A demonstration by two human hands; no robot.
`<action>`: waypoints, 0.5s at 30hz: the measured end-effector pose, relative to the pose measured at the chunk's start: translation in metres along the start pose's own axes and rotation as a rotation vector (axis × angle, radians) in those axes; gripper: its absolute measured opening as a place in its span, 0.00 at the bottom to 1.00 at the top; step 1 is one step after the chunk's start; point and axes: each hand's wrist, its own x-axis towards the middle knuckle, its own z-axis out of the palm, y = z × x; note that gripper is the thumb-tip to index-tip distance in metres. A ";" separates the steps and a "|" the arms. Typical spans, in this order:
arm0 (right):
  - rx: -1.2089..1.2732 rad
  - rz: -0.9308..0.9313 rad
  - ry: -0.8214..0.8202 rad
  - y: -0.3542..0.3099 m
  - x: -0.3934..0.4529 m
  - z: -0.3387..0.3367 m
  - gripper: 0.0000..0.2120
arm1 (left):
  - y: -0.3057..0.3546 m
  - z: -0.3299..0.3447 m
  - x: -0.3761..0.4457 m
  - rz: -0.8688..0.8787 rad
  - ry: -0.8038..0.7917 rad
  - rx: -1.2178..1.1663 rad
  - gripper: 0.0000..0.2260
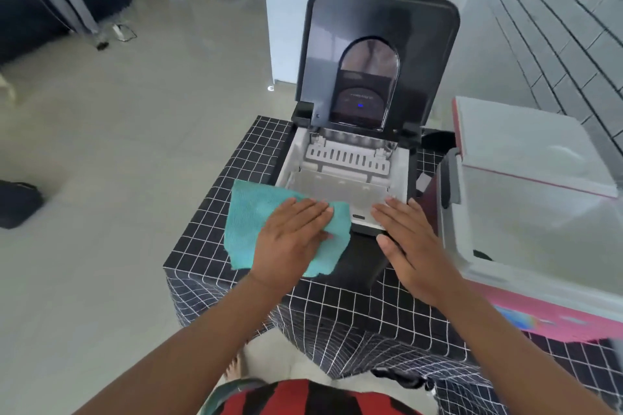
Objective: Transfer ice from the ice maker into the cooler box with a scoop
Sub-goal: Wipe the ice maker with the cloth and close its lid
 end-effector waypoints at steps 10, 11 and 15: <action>0.108 0.002 0.100 0.004 -0.011 0.006 0.19 | 0.005 -0.012 0.003 -0.281 -0.055 0.142 0.22; 0.112 0.007 0.116 0.003 -0.011 0.008 0.19 | 0.015 -0.006 0.002 -0.283 -0.051 0.166 0.21; 0.117 0.005 0.128 0.003 -0.012 0.010 0.20 | 0.040 0.010 0.008 -0.214 -0.047 0.186 0.21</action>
